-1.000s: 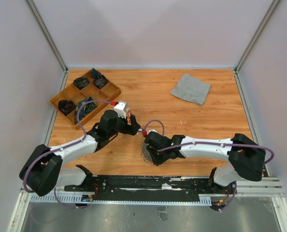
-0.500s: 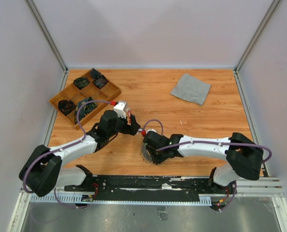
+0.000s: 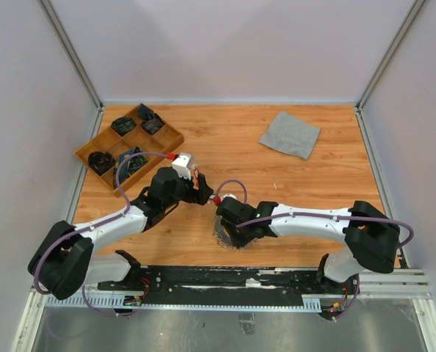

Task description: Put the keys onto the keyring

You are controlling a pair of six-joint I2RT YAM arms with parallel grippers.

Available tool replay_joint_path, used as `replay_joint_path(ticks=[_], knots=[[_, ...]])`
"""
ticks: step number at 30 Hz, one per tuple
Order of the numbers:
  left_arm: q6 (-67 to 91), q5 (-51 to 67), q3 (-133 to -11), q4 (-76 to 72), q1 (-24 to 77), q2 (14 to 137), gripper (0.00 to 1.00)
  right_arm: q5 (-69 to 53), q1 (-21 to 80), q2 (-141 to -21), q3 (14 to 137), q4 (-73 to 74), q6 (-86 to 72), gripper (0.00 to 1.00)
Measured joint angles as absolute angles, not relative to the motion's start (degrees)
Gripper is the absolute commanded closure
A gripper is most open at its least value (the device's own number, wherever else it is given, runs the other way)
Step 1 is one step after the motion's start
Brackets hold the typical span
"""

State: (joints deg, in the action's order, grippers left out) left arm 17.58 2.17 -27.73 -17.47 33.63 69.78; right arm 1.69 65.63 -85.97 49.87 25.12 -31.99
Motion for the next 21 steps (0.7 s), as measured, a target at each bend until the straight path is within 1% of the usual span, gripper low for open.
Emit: replay_joint_path(ticks=[3, 5, 16, 21], knots=[[17.6, 2.2, -27.7, -17.5, 33.6, 69.6, 0.11, 1.7, 65.6, -86.0, 50.7, 25.2, -31.2, 0.74], [17.6, 2.2, -27.7, -17.5, 33.6, 69.4, 0.11, 1.7, 65.6, -86.0, 51.2, 25.2, -30.6, 0.73], [17.6, 2.2, -27.7, -17.5, 33.6, 69.1, 0.11, 1.3, 66.3, -87.9, 51.3, 25.1, -29.0, 0.72], [17.6, 2.2, -27.6, -17.5, 33.6, 69.1, 0.11, 0.6, 66.3, -88.7, 51.3, 25.1, -28.8, 0.74]])
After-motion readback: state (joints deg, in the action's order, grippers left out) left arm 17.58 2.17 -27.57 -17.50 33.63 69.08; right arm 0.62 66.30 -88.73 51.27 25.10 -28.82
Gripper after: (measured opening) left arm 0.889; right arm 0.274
